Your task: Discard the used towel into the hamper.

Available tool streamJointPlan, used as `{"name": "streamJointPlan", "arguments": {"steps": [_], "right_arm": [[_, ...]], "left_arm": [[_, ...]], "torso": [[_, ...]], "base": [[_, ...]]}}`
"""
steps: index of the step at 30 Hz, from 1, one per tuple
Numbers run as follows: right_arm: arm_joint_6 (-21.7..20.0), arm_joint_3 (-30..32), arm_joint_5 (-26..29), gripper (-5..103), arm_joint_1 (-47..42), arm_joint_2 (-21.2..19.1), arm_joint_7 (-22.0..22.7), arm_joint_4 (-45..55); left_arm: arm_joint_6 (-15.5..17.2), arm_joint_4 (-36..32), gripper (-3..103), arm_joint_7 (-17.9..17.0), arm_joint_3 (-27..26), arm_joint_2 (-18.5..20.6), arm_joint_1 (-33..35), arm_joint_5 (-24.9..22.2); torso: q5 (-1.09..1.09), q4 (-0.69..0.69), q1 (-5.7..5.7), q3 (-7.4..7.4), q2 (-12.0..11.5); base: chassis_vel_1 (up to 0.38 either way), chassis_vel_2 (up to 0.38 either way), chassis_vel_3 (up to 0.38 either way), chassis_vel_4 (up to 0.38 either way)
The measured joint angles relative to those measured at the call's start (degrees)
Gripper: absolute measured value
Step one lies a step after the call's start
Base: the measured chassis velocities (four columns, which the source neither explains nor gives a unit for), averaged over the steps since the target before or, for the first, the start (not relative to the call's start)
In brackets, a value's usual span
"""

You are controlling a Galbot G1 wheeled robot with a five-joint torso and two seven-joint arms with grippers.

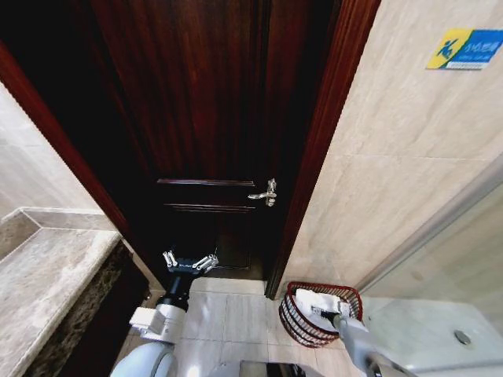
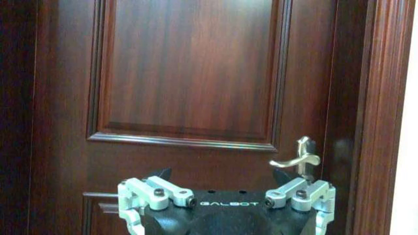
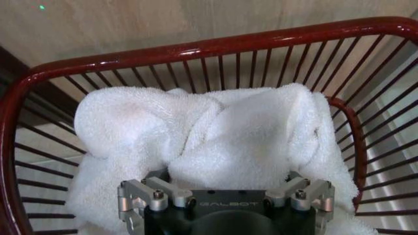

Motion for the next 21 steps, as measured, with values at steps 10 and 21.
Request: {"name": "streamJointPlan", "arguments": {"steps": [10, 21], "right_arm": [[-0.7, -0.2, 0.0, 100, -0.1, 0.0, -0.3, 1.0], [-0.7, -0.5, -0.2, 100, 0.2, -0.6, -0.7, 1.2]], "left_arm": [[0.0, 0.0, 100, 0.0, 0.0, 0.0, 0.0, 0.0], [0.0, 0.0, 100, 0.0, 0.0, 0.0, 0.0, 0.0]], "torso": [[0.00, 0.00, -0.41, -0.47, -0.9], [-0.02, 0.00, -2.28, -2.68, -5.0]], "base": [[0.000, 0.000, 0.000, 0.000], [0.000, 0.000, 0.000, 0.000]]}}
